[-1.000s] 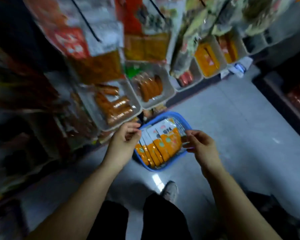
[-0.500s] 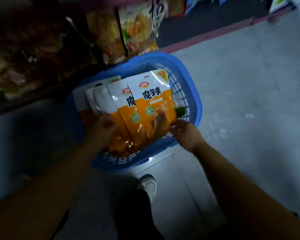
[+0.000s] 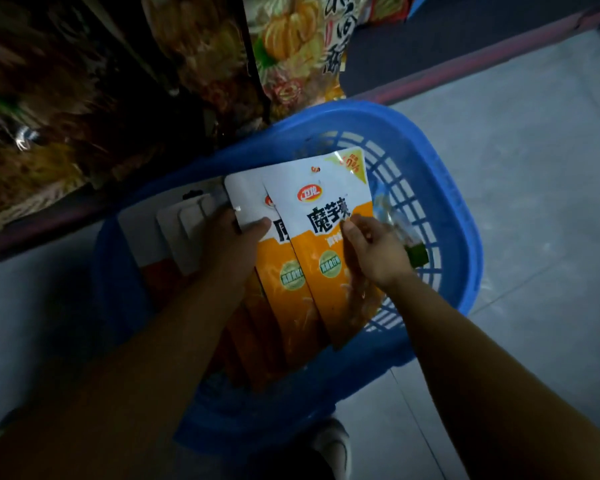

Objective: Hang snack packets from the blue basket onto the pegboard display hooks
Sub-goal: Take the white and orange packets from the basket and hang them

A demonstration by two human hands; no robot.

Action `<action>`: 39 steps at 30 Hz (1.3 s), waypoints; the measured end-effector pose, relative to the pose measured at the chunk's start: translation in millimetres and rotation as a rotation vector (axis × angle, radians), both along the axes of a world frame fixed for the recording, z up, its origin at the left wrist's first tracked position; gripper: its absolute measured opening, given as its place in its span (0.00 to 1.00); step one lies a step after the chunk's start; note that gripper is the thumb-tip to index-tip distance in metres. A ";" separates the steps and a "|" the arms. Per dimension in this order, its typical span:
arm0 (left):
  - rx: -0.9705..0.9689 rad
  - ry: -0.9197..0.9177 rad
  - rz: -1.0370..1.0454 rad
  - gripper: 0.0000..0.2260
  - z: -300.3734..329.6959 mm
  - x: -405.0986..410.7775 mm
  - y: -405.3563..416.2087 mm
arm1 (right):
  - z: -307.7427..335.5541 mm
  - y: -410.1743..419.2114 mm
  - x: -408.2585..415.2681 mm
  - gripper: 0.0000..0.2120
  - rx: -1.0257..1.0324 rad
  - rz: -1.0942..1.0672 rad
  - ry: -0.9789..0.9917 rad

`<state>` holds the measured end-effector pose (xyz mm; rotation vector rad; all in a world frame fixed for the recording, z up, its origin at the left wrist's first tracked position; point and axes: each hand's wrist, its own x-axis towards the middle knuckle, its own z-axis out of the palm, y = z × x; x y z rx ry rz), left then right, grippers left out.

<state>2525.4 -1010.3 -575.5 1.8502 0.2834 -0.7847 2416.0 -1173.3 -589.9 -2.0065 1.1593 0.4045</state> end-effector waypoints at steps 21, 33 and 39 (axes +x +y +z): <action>-0.304 0.133 0.055 0.09 -10.6 25.7 16.0 | 12.4 -11.6 29.0 0.10 0.066 -0.342 -0.549; -0.509 0.006 0.081 0.04 180.1 18.1 67.6 | 219.3 50.6 -18.5 0.09 0.037 -0.569 -0.737; -0.562 -0.164 0.149 0.07 379.8 29.4 136.6 | 421.5 113.5 3.6 0.14 0.012 -0.419 -0.818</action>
